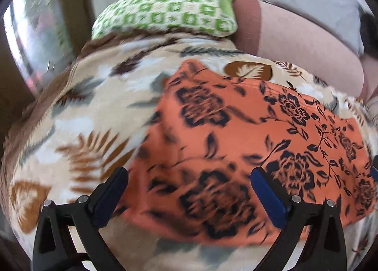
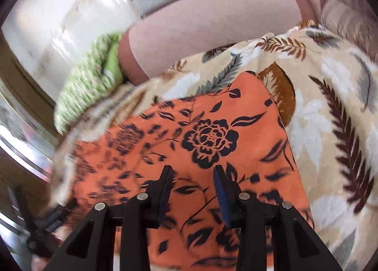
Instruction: Fold small clothes
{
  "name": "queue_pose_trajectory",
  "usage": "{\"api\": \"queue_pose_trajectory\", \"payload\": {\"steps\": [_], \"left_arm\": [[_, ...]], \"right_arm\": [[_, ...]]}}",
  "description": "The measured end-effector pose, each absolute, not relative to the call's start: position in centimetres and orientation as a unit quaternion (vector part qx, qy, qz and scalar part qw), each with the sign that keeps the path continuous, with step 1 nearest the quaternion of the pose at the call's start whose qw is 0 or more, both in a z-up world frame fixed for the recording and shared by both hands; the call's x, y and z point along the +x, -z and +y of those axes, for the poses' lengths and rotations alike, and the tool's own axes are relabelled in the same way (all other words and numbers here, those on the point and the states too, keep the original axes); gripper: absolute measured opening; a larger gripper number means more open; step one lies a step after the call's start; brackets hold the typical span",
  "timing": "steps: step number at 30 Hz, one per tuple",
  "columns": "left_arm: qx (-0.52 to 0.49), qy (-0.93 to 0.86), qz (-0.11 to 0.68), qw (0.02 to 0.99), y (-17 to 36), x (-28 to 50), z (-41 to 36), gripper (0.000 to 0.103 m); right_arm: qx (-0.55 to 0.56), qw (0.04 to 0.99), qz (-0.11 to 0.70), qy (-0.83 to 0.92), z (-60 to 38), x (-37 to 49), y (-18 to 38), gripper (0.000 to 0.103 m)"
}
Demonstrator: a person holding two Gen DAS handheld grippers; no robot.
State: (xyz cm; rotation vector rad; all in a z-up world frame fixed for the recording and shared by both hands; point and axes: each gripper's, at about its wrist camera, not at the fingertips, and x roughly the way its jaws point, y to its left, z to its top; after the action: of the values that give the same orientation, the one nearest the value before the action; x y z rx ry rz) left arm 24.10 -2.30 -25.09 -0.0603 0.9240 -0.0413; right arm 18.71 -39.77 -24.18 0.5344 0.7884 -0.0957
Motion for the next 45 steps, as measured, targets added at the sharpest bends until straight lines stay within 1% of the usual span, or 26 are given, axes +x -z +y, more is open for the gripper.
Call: {"api": "queue_pose_trajectory", "payload": {"steps": [1,5,10,14,18,19,20,21,22,23,24,27,31,35,41,42,44,45], "left_arm": [[-0.041,0.017,0.449,0.893,25.1,23.7,-1.6,0.103],[-0.087,0.008,0.434,0.897,24.4,21.0,1.8,0.103],[-0.171,0.053,0.442,0.879,25.3,17.9,3.2,0.103],[-0.172,0.099,0.434,0.879,25.0,17.5,1.8,0.103],[-0.200,0.122,0.440,0.867,25.5,17.9,1.6,0.103],[-0.211,0.127,0.446,0.861,25.9,18.1,1.7,0.100],[-0.220,0.134,0.453,0.854,26.4,18.4,1.7,0.091],[-0.224,0.142,0.457,0.849,26.6,18.5,1.6,0.084],[-0.228,0.152,0.465,0.842,27.0,18.9,1.5,0.069],[-0.233,0.157,0.472,0.836,27.4,19.3,1.4,0.058],[-0.235,0.157,0.476,0.833,27.7,19.6,1.4,0.056],[-0.248,0.142,0.483,0.828,28.3,20.5,1.6,0.058],[-0.288,0.141,0.491,0.810,29.0,21.6,2.2,0.070],[-0.299,0.145,0.491,0.805,29.1,22.9,1.6,0.081],[-0.331,0.156,0.479,0.798,29.7,24.6,1.0,0.080],[-0.337,0.155,0.476,0.797,29.8,24.7,1.1,0.077],[-0.335,0.146,0.476,0.800,30.0,25.0,1.1,0.052],[-0.331,0.141,0.478,0.801,30.2,25.1,1.2,0.047]], "right_arm": [[0.278,0.887,0.367,0.036,-40.1,17.5,24.0,0.072],[0.317,0.883,0.345,0.023,-40.6,14.3,23.3,0.072],[0.409,0.847,0.339,-0.005,-41.1,11.3,24.1,0.072],[0.469,0.817,0.334,-0.024,-41.0,7.7,25.6,0.072],[0.505,0.796,0.333,-0.019,-41.6,6.6,26.7,0.072],[0.510,0.793,0.334,-0.013,-41.7,6.5,27.1,0.072],[0.517,0.787,0.336,-0.009,-41.9,6.5,27.5,0.072],[0.522,0.782,0.340,-0.007,-42.0,6.6,28.0,0.072],[0.526,0.776,0.348,-0.002,-42.0,6.8,28.5,0.072],[0.530,0.770,0.356,0.005,-42.2,7.0,29.0,0.072],[0.531,0.767,0.360,0.009,-42.2,7.3,29.3,0.072],[0.532,0.763,0.365,0.022,-42.4,8.2,29.9,0.072],[0.533,0.759,0.371,0.027,-42.5,9.6,30.5,0.072],[0.535,0.756,0.376,0.033,-42.4,10.7,31.1,0.072],[0.530,0.762,0.370,0.041,-42.8,12.0,31.2,0.072],[0.530,0.762,0.369,0.042,-42.9,12.2,31.3,0.072],[0.538,0.759,0.364,0.041,-43.3,12.5,31.6,0.072],[0.544,0.757,0.359,0.039,-43.5,12.5,31.7,0.072]]}}
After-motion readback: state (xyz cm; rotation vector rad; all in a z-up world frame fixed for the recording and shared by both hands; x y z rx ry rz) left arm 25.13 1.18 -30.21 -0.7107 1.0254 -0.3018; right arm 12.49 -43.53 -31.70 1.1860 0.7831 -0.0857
